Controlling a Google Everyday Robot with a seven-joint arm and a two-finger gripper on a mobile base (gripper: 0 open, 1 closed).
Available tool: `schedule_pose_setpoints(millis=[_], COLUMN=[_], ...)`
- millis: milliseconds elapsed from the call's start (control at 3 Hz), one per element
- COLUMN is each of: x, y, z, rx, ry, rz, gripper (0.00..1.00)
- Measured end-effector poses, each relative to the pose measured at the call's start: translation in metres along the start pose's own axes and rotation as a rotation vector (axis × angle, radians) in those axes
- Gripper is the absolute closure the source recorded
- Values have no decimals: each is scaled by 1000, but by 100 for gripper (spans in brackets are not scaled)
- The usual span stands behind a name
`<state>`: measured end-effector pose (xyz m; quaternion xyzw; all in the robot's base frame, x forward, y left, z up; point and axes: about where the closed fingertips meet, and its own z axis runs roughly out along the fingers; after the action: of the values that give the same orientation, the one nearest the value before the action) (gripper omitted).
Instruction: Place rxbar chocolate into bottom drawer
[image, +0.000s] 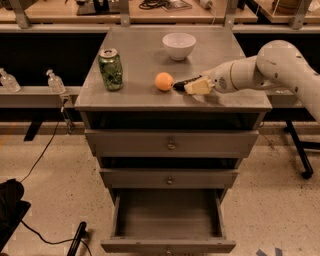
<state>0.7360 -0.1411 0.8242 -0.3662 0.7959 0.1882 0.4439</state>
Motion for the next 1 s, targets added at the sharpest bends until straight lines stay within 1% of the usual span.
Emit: schedule_pose_setpoints(millis=[333,667,1000], x=[-8,-51,-65], y=[14,46,76], z=[-29,-142,-230], rx=[-22,-24,-50], ry=[21,35,62], rz=[-74,-306,-480], gripper=[100,100,100])
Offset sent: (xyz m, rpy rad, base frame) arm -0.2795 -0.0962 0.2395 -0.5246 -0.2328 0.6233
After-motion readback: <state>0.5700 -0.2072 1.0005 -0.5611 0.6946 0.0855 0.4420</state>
